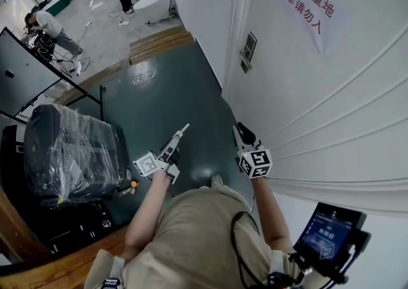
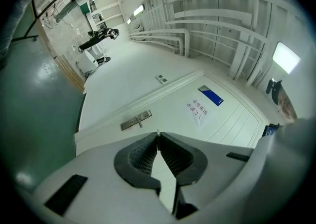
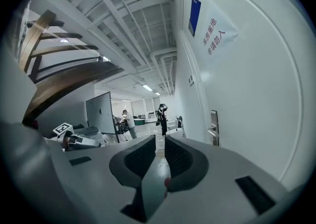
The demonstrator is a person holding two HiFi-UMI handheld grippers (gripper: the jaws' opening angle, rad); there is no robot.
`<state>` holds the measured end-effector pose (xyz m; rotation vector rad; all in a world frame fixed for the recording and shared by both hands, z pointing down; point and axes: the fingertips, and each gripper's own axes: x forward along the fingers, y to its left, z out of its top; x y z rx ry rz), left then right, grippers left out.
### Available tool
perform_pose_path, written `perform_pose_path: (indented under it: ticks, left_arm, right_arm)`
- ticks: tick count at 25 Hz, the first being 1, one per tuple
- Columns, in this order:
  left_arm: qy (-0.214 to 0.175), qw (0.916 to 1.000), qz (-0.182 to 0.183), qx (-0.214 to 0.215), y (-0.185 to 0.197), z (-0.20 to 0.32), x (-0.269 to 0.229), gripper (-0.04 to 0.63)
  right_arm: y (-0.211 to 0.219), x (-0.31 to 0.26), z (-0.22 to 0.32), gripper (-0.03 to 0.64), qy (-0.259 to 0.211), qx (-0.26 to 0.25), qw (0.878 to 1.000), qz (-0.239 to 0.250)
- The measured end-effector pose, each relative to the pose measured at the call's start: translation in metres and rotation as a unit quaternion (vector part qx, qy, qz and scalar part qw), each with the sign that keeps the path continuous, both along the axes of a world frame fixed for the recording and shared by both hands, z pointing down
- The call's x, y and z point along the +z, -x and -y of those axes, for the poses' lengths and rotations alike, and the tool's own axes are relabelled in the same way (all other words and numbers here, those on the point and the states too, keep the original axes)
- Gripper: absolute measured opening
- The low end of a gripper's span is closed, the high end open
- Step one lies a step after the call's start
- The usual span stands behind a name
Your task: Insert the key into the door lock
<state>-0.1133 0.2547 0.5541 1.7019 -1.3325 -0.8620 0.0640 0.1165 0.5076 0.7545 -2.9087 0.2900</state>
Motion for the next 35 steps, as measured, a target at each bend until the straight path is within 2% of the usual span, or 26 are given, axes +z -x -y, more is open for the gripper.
perform_pose_path:
  ticks: [7, 12, 15, 18, 21, 28, 35]
  left_arm:
    - [-0.003, 0.9999, 0.016, 0.002, -0.016, 0.036, 0.001, 0.034]
    - [0.002, 0.9994, 0.035, 0.004, -0.02, 0.063, 0.001, 0.034]
    - [0.011, 0.9959, 0.09, 0.007, -0.024, 0.083, -0.008, 0.034]
    - [0.022, 0.9872, 0.158, 0.012, -0.031, 0.107, -0.015, 0.034]
    - [0.028, 0.9806, 0.193, 0.018, -0.039, 0.122, -0.023, 0.034]
    - [0.033, 0.9783, 0.201, 0.037, -0.055, 0.143, -0.028, 0.034]
    - [0.029, 0.9815, 0.18, 0.06, -0.056, 0.156, -0.022, 0.034]
  right_arm:
    - [-0.016, 0.008, 0.04, 0.061, -0.003, -0.001, 1.0, -0.01]
    - [-0.01, 0.006, 0.058, 0.061, -0.013, -0.008, 1.0, -0.018]
    - [-0.004, -0.001, 0.067, 0.061, -0.025, -0.015, 0.999, -0.022]
    - [-0.001, -0.005, 0.079, 0.061, -0.03, -0.02, 0.999, -0.027]
    - [-0.002, -0.007, 0.085, 0.061, -0.03, -0.018, 0.999, -0.028]
    - [-0.012, -0.011, 0.093, 0.061, -0.028, -0.006, 0.999, -0.022]
    - [-0.014, -0.012, 0.101, 0.061, -0.031, 0.011, 0.999, -0.02]
